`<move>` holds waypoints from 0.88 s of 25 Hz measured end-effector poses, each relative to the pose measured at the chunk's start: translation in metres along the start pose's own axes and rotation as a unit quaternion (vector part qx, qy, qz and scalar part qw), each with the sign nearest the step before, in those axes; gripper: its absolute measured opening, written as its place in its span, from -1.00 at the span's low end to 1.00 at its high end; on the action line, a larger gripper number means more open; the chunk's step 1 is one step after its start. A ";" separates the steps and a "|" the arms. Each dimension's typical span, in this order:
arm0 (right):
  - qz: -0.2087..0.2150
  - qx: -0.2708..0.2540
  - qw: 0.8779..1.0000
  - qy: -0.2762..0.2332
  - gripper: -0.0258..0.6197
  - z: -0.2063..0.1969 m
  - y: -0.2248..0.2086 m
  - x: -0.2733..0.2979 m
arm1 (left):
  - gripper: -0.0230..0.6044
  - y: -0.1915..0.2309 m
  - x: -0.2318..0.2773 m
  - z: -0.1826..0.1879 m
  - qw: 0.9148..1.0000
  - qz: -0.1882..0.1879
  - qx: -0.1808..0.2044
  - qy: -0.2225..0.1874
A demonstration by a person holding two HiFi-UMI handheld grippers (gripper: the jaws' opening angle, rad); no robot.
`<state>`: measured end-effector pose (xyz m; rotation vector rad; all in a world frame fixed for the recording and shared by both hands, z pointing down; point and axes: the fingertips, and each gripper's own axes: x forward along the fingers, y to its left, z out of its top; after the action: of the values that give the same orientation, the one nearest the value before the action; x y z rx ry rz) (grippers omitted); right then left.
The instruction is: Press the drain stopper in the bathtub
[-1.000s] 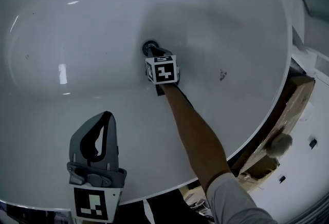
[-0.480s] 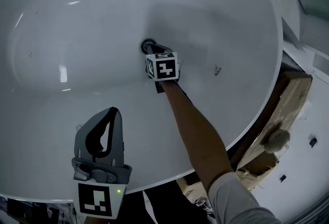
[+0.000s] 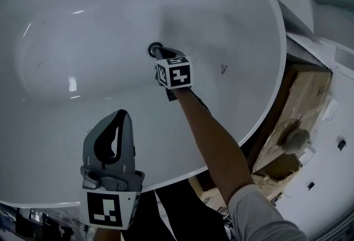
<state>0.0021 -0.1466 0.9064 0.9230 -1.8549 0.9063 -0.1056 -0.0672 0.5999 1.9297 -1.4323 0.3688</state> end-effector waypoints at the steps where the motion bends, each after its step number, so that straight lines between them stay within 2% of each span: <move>1: 0.004 0.003 1.000 -0.006 -0.93 0.004 0.004 -0.006 | -0.93 -0.001 -0.001 0.009 1.000 0.002 0.002 -0.016; 3: 0.012 0.005 1.000 -0.017 -0.94 0.013 0.011 -0.017 | -0.93 -0.004 -0.003 0.020 1.000 0.006 0.007 -0.028; 7: 0.026 0.000 0.999 -0.029 -0.94 0.021 0.023 -0.040 | -0.93 -0.015 -0.008 0.026 1.000 0.004 0.009 -0.009; 10: 0.032 -0.001 0.999 -0.036 -0.94 0.026 0.026 -0.058 | -0.93 -0.022 -0.012 0.043 1.000 0.006 0.012 -0.029; 22: 0.045 -0.003 0.997 -0.064 -0.94 0.040 0.029 -0.144 | -0.93 -0.051 -0.040 0.082 0.999 0.013 0.022 -0.040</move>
<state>0.0153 -0.1327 0.7556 0.9184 -2.0214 0.9149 -0.0869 -0.0859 0.4986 1.9834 -1.5127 0.3420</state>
